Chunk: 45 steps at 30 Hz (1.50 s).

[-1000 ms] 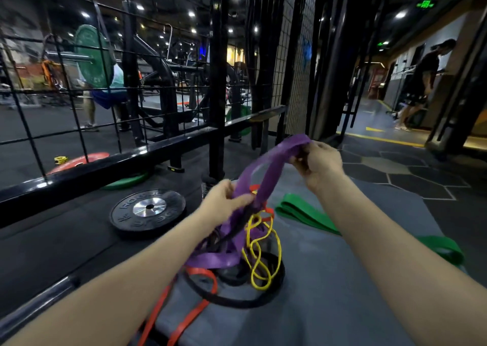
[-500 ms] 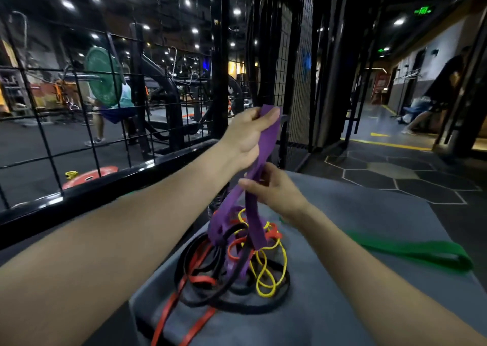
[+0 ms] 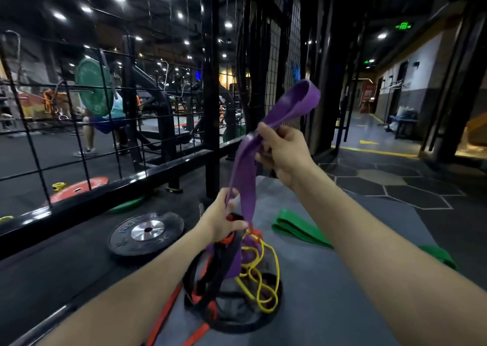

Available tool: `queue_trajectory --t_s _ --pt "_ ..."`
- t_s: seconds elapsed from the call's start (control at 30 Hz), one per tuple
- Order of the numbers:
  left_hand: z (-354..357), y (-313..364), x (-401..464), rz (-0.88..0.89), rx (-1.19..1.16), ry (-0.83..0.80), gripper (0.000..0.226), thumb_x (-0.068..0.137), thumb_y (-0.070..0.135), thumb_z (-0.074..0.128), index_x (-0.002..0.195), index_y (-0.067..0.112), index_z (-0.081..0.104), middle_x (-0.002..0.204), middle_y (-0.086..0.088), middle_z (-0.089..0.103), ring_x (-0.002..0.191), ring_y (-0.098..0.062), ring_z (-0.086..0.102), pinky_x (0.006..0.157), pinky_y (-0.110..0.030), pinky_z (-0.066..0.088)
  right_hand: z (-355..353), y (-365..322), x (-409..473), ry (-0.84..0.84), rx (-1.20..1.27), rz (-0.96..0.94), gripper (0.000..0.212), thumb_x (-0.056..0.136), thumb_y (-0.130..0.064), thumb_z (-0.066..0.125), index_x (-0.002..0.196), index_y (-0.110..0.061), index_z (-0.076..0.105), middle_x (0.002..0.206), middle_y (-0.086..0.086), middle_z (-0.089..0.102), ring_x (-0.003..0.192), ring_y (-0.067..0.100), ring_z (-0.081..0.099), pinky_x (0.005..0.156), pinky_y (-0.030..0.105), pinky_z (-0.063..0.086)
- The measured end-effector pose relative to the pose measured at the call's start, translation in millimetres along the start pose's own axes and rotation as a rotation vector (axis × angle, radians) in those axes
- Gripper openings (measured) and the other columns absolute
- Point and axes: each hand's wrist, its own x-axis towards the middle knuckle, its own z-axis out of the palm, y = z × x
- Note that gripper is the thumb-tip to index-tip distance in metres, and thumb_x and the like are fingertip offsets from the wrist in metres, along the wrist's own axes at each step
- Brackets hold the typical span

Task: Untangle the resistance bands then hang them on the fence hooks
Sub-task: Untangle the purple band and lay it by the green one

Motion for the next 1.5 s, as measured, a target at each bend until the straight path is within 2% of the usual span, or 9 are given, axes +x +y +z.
queue_trajectory --t_s 0.23,0.43,0.57,0.67,0.9,1.0,1.17,1.33,1.5 --pt "-12 -27 -7 -0.126 0.150 0.101 0.038 0.066 -0.011 0.071 0.065 0.023 0.054 0.061 0.012 0.057 0.052 0.001 0.054 0.055 -0.013 0.043 -24 10 0 0.132 -0.048 0.050 0.017 0.093 -0.022 0.055 0.085 -0.007 0.053 0.066 0.003 0.061 0.061 0.018 0.062 0.060 0.032 0.058" --pt "-34 -17 -2 -0.215 -0.431 0.331 0.030 0.072 -0.020 0.063 0.073 0.010 0.057 0.043 0.005 0.056 0.035 -0.004 0.047 0.038 -0.014 0.040 -61 61 -8 0.224 -0.301 0.323 0.019 0.093 -0.011 0.049 0.074 -0.013 0.048 0.076 0.010 0.055 0.063 0.020 0.053 0.054 0.032 0.050" --pt "-25 -13 -12 -0.206 -0.396 0.229 0.028 0.076 -0.015 0.064 0.075 0.012 0.058 0.042 0.009 0.057 0.037 -0.001 0.050 0.038 -0.015 0.041 -76 112 -21 0.134 -0.471 0.433 0.013 0.087 0.000 0.045 0.081 -0.007 0.055 0.077 0.016 0.057 0.068 0.028 0.057 0.066 0.048 0.053" --pt "-13 -24 -32 -0.165 -0.191 0.113 0.030 0.073 -0.016 0.067 0.072 0.013 0.058 0.044 0.012 0.058 0.045 0.002 0.051 0.046 -0.009 0.041 -87 144 -33 0.086 -0.629 0.508 0.021 0.083 0.001 0.048 0.098 0.005 0.062 0.089 0.021 0.065 0.073 0.030 0.060 0.068 0.049 0.054" --pt "-34 -51 -78 -0.263 0.059 -0.437 0.033 0.064 0.007 0.083 0.084 0.021 0.062 0.067 0.016 0.061 0.062 0.009 0.053 0.066 -0.007 0.042 -102 170 -55 0.062 -0.871 0.481 0.009 0.075 0.004 0.054 0.076 -0.004 0.057 0.074 0.016 0.052 0.060 0.023 0.051 0.043 0.026 0.039" --pt "-29 -52 -79 -0.222 0.120 -0.316 0.004 0.086 0.019 0.065 0.084 0.015 0.066 0.070 0.010 0.060 0.067 0.000 0.052 0.070 -0.015 0.041 -96 169 -60 0.050 -0.854 0.452 0.027 0.077 0.006 0.049 0.058 -0.014 0.047 0.070 0.013 0.051 0.072 0.024 0.048 0.052 0.026 0.035" --pt "-1 -51 -63 -0.106 0.441 -0.197 0.024 0.076 0.007 0.072 0.094 0.015 0.060 0.096 -0.005 0.048 0.082 -0.016 0.048 0.073 -0.021 0.040 -99 168 -69 0.072 -0.779 0.485 0.031 0.080 0.011 0.044 0.060 -0.013 0.047 0.070 0.013 0.051 0.072 0.025 0.049 0.058 0.032 0.038" --pt "47 -39 -61 -0.161 0.828 -0.297 0.038 0.075 0.040 0.069 0.097 0.010 0.058 0.110 -0.010 0.057 0.103 -0.028 0.058 0.081 -0.034 0.047 -118 161 -75 0.168 -0.659 0.541 0.020 0.082 0.009 0.047 0.073 -0.008 0.052 0.081 0.014 0.055 0.076 0.026 0.053 0.070 0.038 0.046" --pt "76 -44 -71 -0.327 1.073 -0.532 0.098 0.058 0.075 0.065 0.128 0.009 0.045 0.131 -0.010 0.045 0.129 -0.031 0.035 0.104 -0.044 0.034 -136 163 -82 0.158 -0.626 0.586 0.018 0.082 0.011 0.044 0.078 -0.005 0.053 0.087 0.018 0.057 0.078 0.030 0.056 0.079 0.053 0.052"
